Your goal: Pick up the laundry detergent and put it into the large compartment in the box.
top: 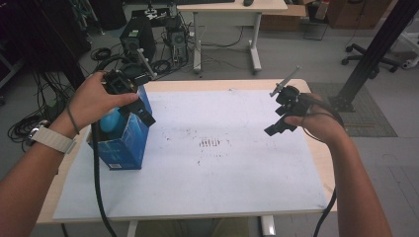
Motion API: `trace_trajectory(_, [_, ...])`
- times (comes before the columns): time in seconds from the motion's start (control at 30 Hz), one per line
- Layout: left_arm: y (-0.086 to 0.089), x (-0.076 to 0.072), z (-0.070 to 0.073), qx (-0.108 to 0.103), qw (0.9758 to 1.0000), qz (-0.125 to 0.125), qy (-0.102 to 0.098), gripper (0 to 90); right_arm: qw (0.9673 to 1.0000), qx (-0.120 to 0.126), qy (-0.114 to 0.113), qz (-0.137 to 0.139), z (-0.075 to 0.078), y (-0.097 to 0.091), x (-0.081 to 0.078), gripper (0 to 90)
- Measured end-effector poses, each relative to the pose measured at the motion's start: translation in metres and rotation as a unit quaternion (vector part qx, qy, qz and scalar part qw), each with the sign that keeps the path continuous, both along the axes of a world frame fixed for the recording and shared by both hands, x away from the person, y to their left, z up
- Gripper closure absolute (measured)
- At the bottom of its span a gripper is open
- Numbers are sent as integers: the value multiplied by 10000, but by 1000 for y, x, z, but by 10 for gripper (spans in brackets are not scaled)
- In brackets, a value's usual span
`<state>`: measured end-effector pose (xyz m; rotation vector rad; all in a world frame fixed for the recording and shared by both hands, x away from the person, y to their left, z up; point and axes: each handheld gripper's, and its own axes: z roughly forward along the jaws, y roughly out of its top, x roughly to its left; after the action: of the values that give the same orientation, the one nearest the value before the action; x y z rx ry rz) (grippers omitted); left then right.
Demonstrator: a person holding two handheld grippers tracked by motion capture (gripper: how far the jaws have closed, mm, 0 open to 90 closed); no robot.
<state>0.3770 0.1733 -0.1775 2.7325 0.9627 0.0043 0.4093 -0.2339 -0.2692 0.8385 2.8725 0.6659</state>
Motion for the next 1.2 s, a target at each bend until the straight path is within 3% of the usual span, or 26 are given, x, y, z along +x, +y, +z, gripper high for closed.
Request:
trace_trajectory(0.3, [-9, -7, -2, 31, 9996, -294, -37, 104, 10000, 7, -2, 17, -1, 2, -1, 81])
trace_trajectory(0.63, [-23, -19, -3, 39, 9970, -759, -132, 104, 10000, 19, -4, 41, -1, 5, 1, 81])
trace_trajectory(1.2, [-42, -29, -9, 118, 9939, -1069, -254, 104, 10000, 9, 4, -4, 1, 3, 0, 81])
